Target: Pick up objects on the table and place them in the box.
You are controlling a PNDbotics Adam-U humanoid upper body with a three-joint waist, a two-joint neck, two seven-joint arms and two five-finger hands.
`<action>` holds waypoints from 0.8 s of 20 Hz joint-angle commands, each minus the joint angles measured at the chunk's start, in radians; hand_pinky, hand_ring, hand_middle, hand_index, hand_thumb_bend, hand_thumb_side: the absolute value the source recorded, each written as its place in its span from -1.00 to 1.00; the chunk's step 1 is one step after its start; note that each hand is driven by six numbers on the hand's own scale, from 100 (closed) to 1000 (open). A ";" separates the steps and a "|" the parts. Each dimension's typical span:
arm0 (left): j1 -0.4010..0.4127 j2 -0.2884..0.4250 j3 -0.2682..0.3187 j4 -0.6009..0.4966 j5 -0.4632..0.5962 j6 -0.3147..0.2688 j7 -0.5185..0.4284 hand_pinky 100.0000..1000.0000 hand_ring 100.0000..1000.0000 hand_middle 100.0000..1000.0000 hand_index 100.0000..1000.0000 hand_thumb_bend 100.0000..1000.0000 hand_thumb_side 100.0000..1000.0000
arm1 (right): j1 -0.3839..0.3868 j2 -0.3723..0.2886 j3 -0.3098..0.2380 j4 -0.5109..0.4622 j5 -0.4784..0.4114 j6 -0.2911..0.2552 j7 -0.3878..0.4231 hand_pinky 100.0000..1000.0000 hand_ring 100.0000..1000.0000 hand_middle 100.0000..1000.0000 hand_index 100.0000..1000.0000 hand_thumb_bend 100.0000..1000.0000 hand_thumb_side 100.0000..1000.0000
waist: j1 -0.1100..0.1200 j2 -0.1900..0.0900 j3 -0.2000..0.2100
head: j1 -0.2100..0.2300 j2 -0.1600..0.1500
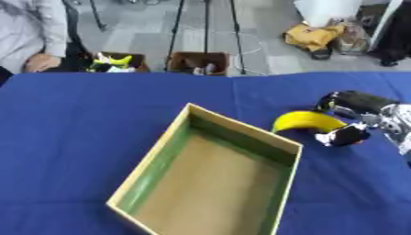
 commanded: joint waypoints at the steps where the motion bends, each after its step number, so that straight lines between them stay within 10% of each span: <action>1: -0.006 0.016 0.000 -0.015 -0.005 0.000 -0.001 -0.74 -0.29 -0.28 0.15 -1.00 1.00 | -0.017 -0.032 -0.010 -0.013 0.002 0.001 -0.008 0.42 0.49 0.19 0.37 -0.92 0.06 | 0.000 -0.025 -0.003 | 0.003 -0.012; 16: -0.004 0.019 0.001 -0.015 -0.003 0.001 -0.003 -0.74 -0.29 -0.28 0.15 -1.00 1.00 | -0.020 -0.039 -0.018 -0.019 -0.003 0.010 -0.050 0.39 0.45 0.11 0.29 -1.00 0.19 | 0.003 -0.032 -0.010 | 0.003 -0.013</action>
